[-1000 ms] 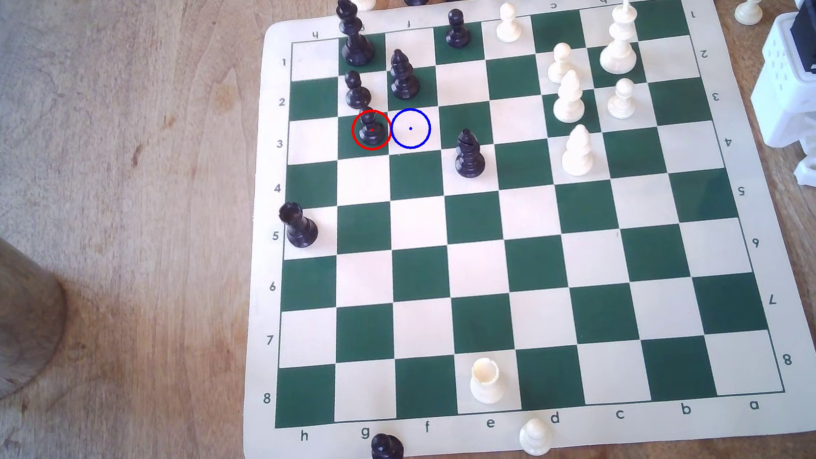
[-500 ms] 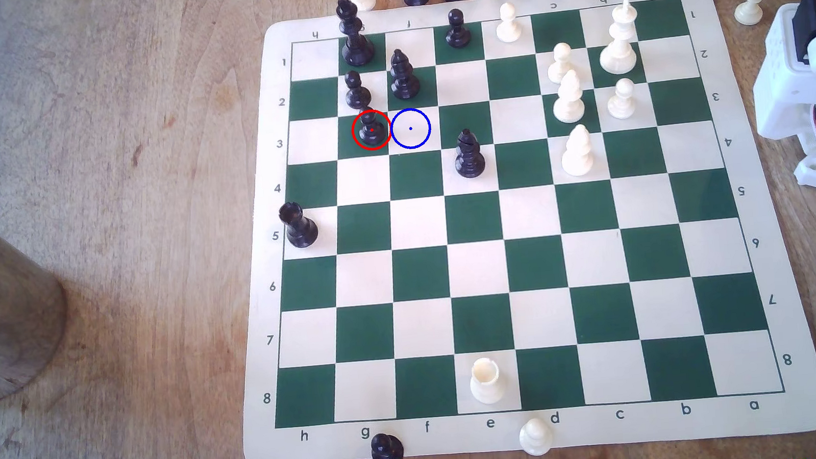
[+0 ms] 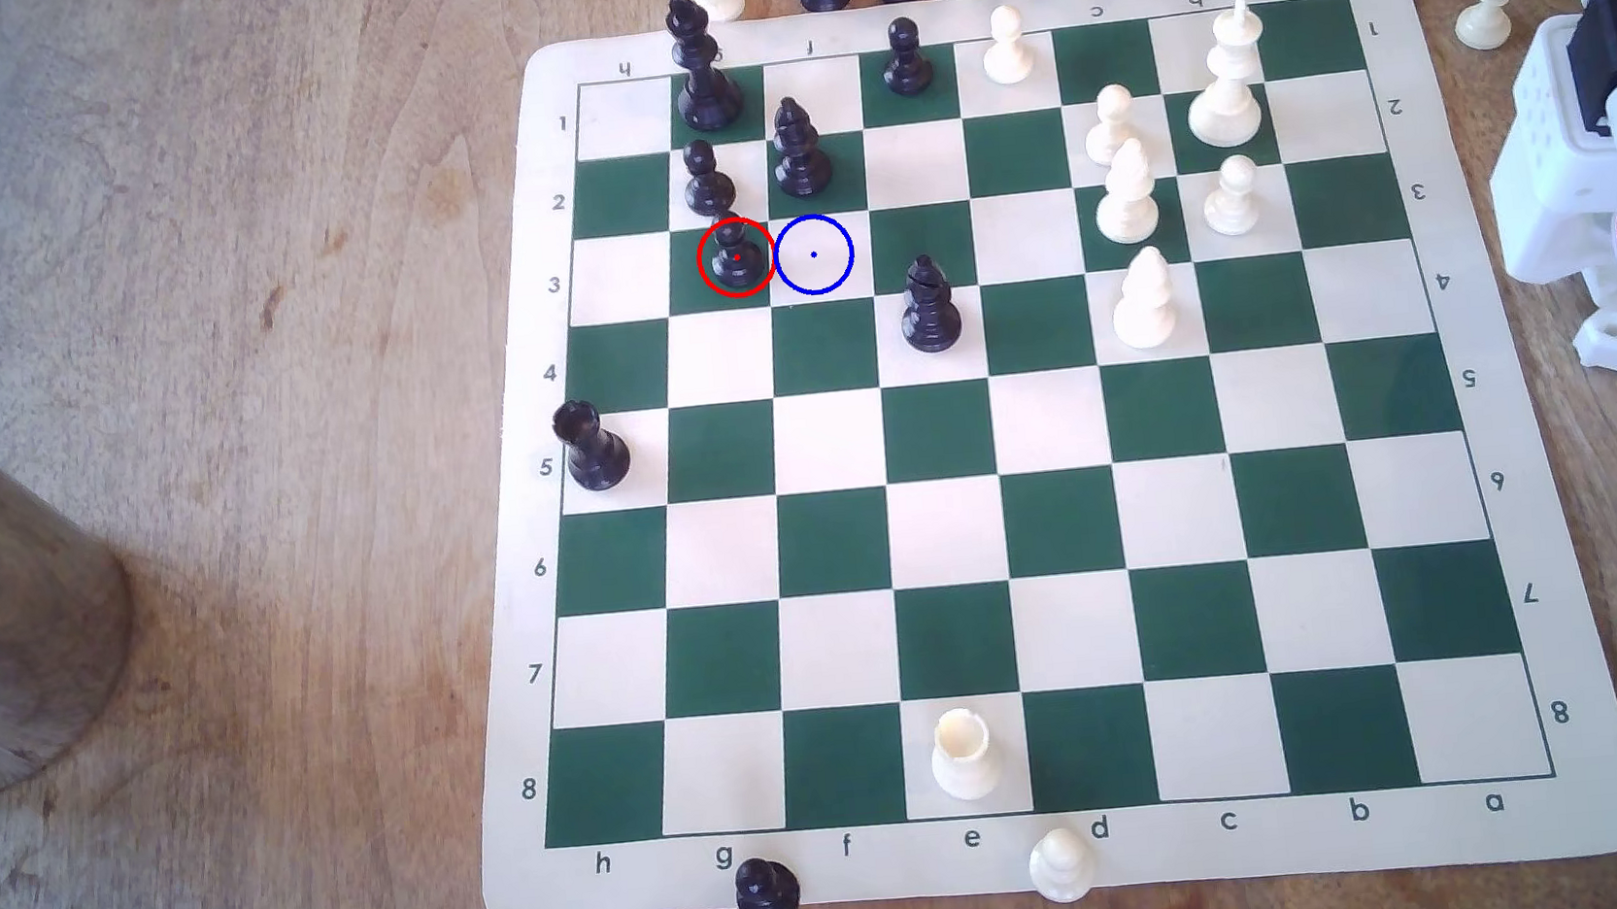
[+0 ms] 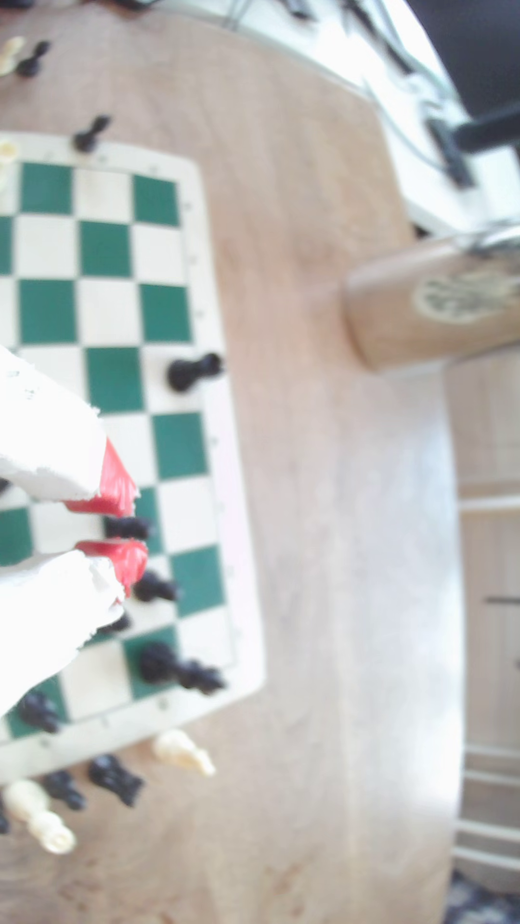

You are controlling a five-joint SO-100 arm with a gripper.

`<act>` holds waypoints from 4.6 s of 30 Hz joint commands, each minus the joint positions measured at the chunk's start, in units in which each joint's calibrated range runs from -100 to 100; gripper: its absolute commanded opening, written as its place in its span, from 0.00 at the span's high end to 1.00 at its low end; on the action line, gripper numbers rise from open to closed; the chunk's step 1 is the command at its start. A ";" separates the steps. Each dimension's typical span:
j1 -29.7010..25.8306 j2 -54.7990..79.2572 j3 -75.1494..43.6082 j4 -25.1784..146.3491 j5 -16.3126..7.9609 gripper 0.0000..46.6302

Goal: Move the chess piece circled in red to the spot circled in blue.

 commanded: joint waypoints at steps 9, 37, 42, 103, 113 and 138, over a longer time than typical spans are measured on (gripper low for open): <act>-1.43 23.61 -27.27 7.70 -2.78 0.89; 0.76 56.37 -41.59 3.11 -6.01 0.74; 1.31 59.43 -43.31 2.95 -5.96 0.69; 1.62 80.31 -57.18 -1.39 -6.50 0.74; 1.55 80.31 -57.18 -2.29 -6.94 1.00; 1.39 58.75 -37.24 -3.19 -7.67 1.00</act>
